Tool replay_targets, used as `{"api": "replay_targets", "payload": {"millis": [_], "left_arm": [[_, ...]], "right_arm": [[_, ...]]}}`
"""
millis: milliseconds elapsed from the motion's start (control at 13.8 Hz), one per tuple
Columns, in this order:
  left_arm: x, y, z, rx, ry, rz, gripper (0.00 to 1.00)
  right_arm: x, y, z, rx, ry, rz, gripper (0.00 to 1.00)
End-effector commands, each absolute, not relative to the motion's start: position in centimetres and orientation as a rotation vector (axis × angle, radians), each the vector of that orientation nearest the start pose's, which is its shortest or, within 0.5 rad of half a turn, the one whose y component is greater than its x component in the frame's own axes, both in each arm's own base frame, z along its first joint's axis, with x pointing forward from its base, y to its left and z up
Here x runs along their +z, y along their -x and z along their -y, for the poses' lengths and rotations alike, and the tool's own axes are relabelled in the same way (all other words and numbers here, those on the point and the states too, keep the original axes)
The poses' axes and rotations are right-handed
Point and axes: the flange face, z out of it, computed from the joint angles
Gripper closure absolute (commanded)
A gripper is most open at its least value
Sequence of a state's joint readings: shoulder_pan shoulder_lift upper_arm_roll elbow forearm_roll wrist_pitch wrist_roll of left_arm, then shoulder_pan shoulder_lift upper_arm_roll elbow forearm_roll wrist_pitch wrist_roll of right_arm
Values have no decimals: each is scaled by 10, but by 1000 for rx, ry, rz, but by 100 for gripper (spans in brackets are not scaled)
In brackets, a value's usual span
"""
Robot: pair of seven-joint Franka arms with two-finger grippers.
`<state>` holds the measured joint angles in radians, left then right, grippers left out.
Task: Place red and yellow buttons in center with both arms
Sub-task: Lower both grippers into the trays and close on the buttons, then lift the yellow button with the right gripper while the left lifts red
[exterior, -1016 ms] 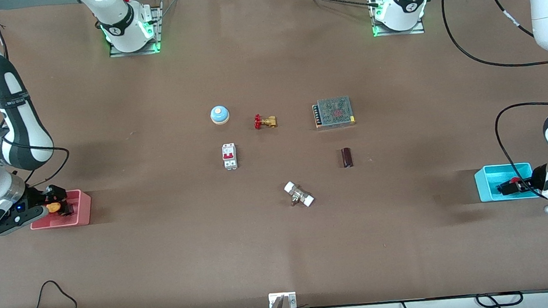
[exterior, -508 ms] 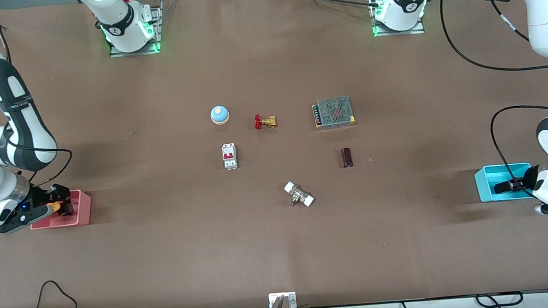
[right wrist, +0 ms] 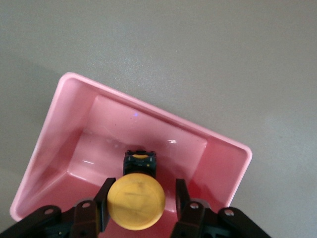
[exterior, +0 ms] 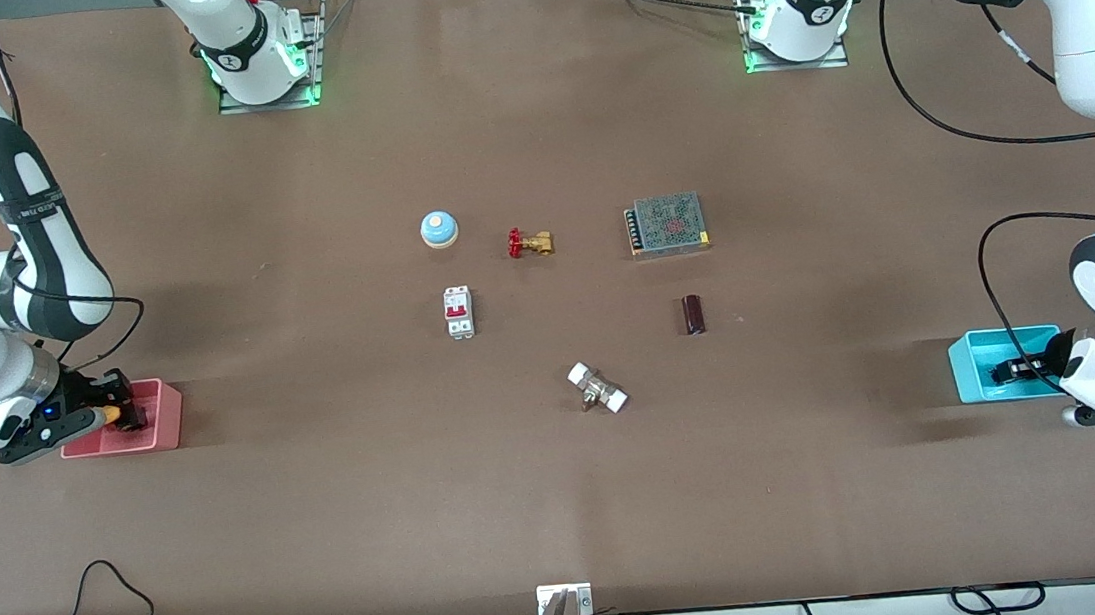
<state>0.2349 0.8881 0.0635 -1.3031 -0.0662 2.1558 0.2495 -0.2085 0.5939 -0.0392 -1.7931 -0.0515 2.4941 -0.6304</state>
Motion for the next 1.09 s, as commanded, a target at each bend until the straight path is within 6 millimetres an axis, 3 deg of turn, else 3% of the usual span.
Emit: {"api": "replay_targets", "payload": {"millis": [0, 145, 363, 581, 798, 944, 1016], "left_arm": [[202, -708, -207, 76, 3151, 62, 69], [201, -706, -207, 86, 3150, 51, 74], [214, -698, -204, 99, 3156, 34, 78], [240, -692, -200, 120, 3159, 24, 79], [297, -686, -197, 144, 3169, 16, 79], [339, -683, -186, 129, 3171, -2, 79], [348, -681, -177, 147, 3174, -9, 79]], "right_arm": [[228, -645, 163, -130, 3158, 711, 51], [229, -646, 162, -133, 3158, 712, 55], [231, -647, 162, -140, 3160, 710, 61], [248, -653, 156, -180, 3161, 726, 67], [320, -651, 147, -112, 3149, 711, 67], [377, -645, 121, -54, 3121, 710, 68], [400, -640, 104, -23, 3120, 655, 68]]}}
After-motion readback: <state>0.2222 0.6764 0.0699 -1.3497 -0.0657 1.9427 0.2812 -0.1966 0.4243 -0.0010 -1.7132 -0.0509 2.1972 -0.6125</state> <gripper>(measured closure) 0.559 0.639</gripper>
